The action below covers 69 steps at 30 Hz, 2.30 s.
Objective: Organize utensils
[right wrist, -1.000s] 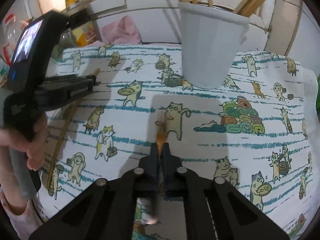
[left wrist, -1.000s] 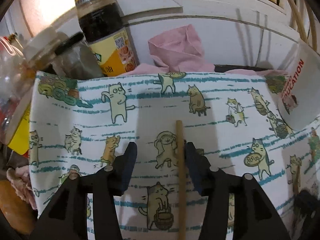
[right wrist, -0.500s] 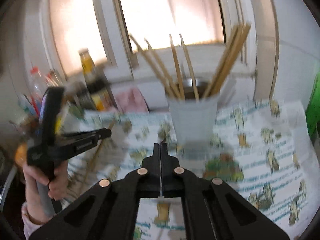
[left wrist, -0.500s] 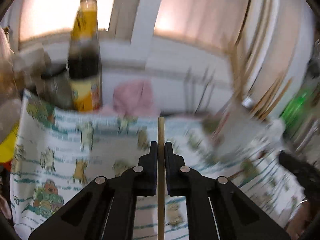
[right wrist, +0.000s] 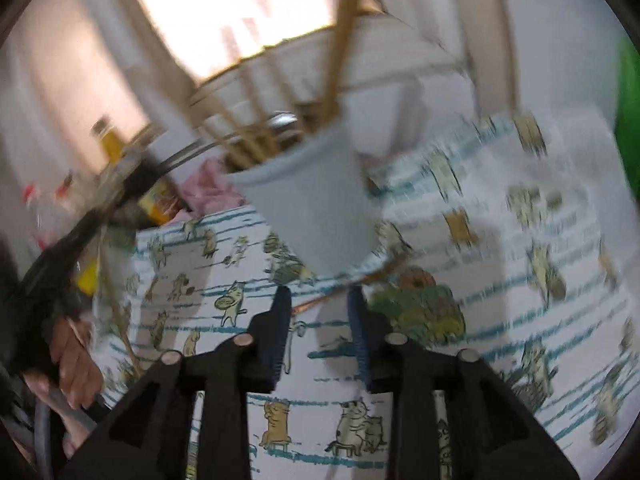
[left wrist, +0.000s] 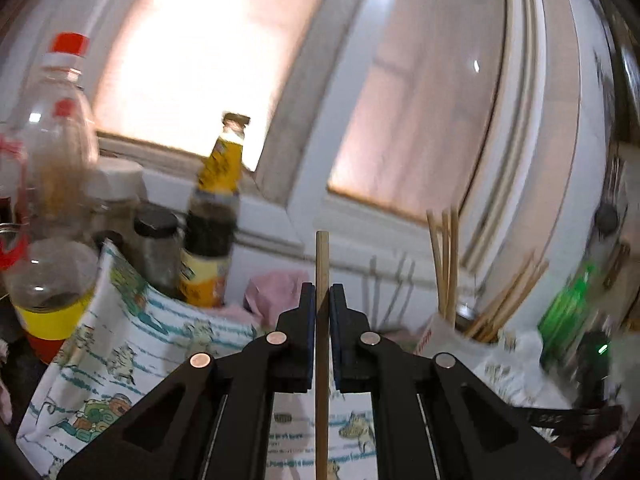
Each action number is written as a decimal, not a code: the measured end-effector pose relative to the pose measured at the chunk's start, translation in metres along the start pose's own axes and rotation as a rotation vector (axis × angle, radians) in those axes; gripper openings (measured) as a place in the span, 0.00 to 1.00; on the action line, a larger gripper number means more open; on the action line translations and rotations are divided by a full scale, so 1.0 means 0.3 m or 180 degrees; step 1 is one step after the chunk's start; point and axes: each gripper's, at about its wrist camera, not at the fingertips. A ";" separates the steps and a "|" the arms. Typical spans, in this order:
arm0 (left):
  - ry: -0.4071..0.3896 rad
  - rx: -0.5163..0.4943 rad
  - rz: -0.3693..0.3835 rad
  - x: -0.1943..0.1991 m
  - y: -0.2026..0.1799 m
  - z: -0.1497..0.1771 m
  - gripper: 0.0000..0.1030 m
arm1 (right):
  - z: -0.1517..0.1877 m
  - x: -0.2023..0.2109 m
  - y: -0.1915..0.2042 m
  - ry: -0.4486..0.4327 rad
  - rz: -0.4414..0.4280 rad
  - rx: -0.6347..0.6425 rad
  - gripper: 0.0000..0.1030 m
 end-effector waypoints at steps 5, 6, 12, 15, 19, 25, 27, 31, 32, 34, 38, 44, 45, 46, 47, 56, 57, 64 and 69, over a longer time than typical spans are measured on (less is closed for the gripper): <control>-0.0311 0.0310 0.0119 0.061 0.052 -0.027 0.05 | -0.028 -0.028 -0.108 0.0017 0.0278 -0.0458 0.28; -0.0340 0.0339 0.0150 0.068 0.056 -0.029 0.05 | -0.038 -0.038 -0.115 0.0012 0.0329 -0.0439 0.28; -0.0425 0.0176 0.0079 0.073 0.020 -0.015 0.05 | -0.090 -0.115 -0.177 -0.0012 0.0438 -0.0426 0.28; -0.0491 0.0017 0.0043 0.084 -0.013 -0.001 0.05 | -0.099 -0.151 -0.188 0.0009 0.0244 -0.0389 0.24; -0.0511 -0.0062 -0.0032 0.084 -0.030 0.008 0.05 | -0.089 -0.180 -0.195 0.0040 0.0099 -0.0431 0.21; -0.0471 -0.0058 -0.0005 0.081 -0.028 0.010 0.05 | -0.071 -0.177 -0.164 0.0029 -0.0014 -0.0346 0.05; -0.0478 -0.0064 -0.0005 0.082 -0.029 0.010 0.05 | -0.071 -0.136 -0.160 -0.0129 -0.0098 -0.0353 0.04; -0.0469 -0.0104 -0.0036 0.075 -0.033 0.012 0.05 | -0.068 -0.020 -0.109 -0.0548 0.0051 -0.0067 0.03; -0.0466 -0.0118 -0.0034 0.075 -0.034 0.012 0.05 | -0.066 0.022 -0.078 -0.0697 0.0163 0.0092 0.03; -0.0470 -0.0156 -0.0015 0.079 -0.039 0.015 0.05 | -0.064 0.093 -0.025 -0.0932 0.0354 0.0365 0.02; -0.0489 -0.0267 0.0441 0.120 -0.055 0.017 0.05 | -0.062 0.227 0.084 -0.1351 0.0827 0.0964 0.02; -0.0353 0.0027 0.0703 0.119 -0.133 -0.040 0.05 | -0.092 0.361 0.160 -0.1688 0.0960 0.1247 0.02; -0.0373 0.0072 0.0743 0.120 -0.158 -0.061 0.05 | -0.104 0.385 0.171 -0.1798 0.0956 0.1259 0.02; -0.0406 0.0111 0.0789 0.121 -0.193 -0.088 0.05 | -0.115 0.398 0.186 -0.1892 0.0957 0.1251 0.02; -0.0448 0.0134 0.0828 0.119 -0.229 -0.114 0.05 | -0.128 0.412 0.189 -0.1968 0.0953 0.1226 0.02; -0.0847 0.0671 0.0554 -0.034 -0.390 -0.266 0.05 | -0.306 0.304 0.200 -0.2021 0.0771 0.0973 0.02; -0.0882 0.0624 0.0457 -0.062 -0.403 -0.261 0.05 | -0.327 0.263 0.184 -0.1897 0.0635 0.0949 0.02; -0.0724 0.0417 0.0437 -0.202 -0.389 -0.141 0.05 | -0.329 0.103 0.126 -0.1379 -0.0029 0.1034 0.02; -0.0531 0.0280 0.0513 -0.236 -0.379 -0.042 0.05 | -0.321 0.024 0.102 -0.1013 -0.0263 0.0906 0.03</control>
Point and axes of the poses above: each gripper's, at about its wrist camera, not at the fingertips, and x roughly against the way its jaws point, y to its left, z to its underside, and after that the axes turned 7 degrees about x, right-handed
